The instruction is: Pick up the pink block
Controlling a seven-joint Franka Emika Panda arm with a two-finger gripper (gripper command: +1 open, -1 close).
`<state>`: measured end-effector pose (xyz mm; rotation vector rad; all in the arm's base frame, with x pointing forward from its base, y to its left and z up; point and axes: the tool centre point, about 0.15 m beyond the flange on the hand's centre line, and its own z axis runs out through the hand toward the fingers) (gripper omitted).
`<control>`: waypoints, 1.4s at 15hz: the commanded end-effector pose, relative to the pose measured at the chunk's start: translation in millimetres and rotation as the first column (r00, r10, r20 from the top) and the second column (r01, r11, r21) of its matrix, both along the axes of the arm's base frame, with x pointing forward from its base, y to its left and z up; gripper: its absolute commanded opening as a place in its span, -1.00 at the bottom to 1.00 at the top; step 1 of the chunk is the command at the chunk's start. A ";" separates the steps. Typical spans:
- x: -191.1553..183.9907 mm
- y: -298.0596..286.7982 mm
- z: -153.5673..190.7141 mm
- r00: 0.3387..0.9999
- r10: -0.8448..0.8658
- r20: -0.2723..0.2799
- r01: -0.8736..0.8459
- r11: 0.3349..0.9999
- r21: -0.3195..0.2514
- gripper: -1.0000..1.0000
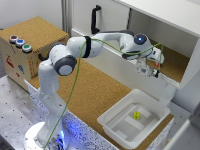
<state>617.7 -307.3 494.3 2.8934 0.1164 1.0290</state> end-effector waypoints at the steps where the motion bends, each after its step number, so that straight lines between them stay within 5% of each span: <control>1: 61.9 7.3 -7.2 0.982 -0.123 -0.142 0.116 0.992 -0.058 1.00; 8: 93.6 -11.6 -0.3 0.965 -0.223 -0.136 0.215 0.974 -0.072 1.00; 13: 100.1 -30.1 -20.3 0.951 -0.210 -0.226 0.216 0.976 0.001 1.00; 17: 106.6 -32.3 -26.6 0.956 -0.182 -0.231 0.199 0.979 0.050 1.00; 18: 107.6 -30.2 -26.1 0.959 -0.176 -0.222 0.192 0.980 0.051 -1.00; 21: 108.8 -27.5 -26.2 0.963 -0.179 -0.204 0.195 0.979 0.059 -1.00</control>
